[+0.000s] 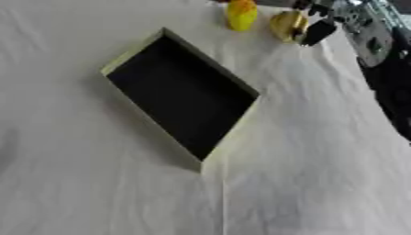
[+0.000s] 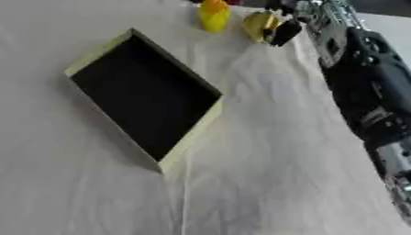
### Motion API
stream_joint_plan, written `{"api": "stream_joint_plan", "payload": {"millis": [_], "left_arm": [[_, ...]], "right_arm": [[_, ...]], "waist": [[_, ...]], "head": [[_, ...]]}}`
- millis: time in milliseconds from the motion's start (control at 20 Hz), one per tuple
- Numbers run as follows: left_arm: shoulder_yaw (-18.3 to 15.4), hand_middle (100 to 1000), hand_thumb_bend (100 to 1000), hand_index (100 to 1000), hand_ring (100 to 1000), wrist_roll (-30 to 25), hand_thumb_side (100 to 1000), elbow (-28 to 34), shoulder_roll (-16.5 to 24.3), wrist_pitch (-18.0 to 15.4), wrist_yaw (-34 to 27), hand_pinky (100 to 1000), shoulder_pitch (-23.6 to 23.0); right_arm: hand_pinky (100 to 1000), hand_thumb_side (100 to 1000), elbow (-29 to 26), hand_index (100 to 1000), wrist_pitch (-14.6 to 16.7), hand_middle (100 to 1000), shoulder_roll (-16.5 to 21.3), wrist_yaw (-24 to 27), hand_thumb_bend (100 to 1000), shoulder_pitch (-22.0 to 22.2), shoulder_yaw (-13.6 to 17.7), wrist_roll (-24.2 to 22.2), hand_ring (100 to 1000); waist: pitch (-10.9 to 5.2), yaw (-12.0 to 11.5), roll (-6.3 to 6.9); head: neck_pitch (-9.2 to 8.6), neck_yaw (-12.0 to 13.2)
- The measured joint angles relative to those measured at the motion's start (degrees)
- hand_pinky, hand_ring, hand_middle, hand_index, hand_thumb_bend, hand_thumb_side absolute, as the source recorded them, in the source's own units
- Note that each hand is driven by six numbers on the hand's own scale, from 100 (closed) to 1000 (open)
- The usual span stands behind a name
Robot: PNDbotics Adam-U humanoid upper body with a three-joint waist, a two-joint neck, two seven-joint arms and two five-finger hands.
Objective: Pick up objects on the table and place them in the box.
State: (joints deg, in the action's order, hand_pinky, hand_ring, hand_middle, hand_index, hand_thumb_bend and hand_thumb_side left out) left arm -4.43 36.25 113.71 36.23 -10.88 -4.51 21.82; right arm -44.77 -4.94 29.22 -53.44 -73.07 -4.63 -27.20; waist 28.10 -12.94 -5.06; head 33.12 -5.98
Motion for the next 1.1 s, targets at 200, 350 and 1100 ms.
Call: {"api": "stream_joint_plan", "payload": {"millis": [200,350,1100], "left_arm": [[0.00,886,378,813,905,0.01,808,0.00,-0.01,0.01,0.00,863,0.00],[0.00,886,377,813,905,0.02,809,0.00,-0.01,0.01,0.00,864,0.00],[0.00,884,364,813,904,0.01,802,0.00,-0.02,0.02,0.00,864,-0.02]], "right_arm": [[870,100,-0.01,801,0.15,756,0.20,0.38,100,0.00,0.00,1.25,849],[854,100,-0.02,744,0.17,692,0.23,0.66,100,0.06,-0.02,2.84,805],[809,100,-2.32,620,1.56,579,0.68,3.73,100,1.17,-1.60,11.00,694]], "waist": [[0.10,-0.05,0.00],[0.12,-0.07,0.00],[-1.33,0.97,0.16]], "head": [[-0.01,-0.04],[-0.01,-0.04],[0.76,0.35]]}}
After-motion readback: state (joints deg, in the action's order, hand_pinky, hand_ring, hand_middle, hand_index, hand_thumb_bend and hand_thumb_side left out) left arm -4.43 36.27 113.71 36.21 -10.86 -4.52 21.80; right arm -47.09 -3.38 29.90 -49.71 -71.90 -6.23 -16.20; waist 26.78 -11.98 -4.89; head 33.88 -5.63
